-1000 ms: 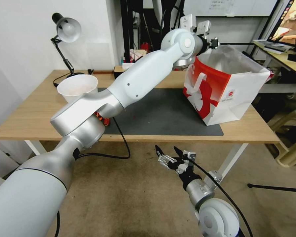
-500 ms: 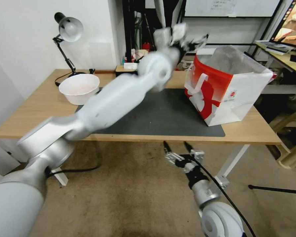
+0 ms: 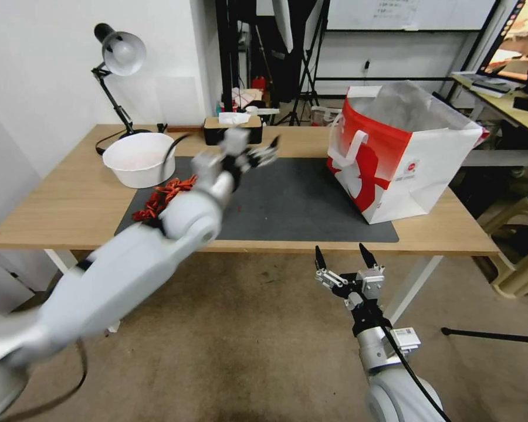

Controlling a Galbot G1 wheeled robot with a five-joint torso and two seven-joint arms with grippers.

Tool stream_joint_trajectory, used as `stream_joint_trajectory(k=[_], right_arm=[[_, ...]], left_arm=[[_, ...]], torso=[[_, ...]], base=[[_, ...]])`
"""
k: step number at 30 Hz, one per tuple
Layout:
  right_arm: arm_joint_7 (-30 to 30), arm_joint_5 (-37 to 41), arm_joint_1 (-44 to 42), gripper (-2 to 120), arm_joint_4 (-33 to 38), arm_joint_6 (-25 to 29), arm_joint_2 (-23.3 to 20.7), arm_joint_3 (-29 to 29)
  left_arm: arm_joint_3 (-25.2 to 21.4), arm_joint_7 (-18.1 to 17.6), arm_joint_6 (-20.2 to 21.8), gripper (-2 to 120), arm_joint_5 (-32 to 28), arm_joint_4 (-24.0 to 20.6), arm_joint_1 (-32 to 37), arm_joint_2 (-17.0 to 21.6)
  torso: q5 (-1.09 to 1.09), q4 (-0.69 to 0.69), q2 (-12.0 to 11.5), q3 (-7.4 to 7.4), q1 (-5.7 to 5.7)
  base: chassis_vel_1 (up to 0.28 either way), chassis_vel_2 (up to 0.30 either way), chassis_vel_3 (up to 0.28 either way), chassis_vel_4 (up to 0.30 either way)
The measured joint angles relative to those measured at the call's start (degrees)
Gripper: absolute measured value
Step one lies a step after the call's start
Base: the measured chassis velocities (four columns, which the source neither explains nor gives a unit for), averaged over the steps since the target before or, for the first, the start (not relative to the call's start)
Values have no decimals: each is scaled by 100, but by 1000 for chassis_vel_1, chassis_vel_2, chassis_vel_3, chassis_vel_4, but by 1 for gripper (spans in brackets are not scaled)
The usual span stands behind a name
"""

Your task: Close the takeout container lid, then place the container into the takeout bag.

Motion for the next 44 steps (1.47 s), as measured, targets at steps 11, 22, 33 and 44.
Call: stream_joint_trajectory(k=[11,22,33,44], right_arm=[[44,57,6,100,-153,348,39,45],[20,159,-48,100,-320,583,82,35],[-4,117,-94,100,-475,701,180,12],[-43,95,-95,100,-516,706,213,-9]], left_arm=[[-1843,-122,-683,100,1035,-668,3366,-123],[-2419,-73,-1663,100,1888,-515,4860,-833],[-2436,-48,-1797,100,1952,-441,5030,-988],[-2399,-60,-1907,100,2062,-339,5030,-1174]], torso=[[0,0,1,0,-1],[-1,-3,1,0,-1],[0,-3,1,1,0],[0,-3,0,1,0]], base=[[0,0,0,0],[0,0,0,0],[0,0,0,0],[0,0,0,0]])
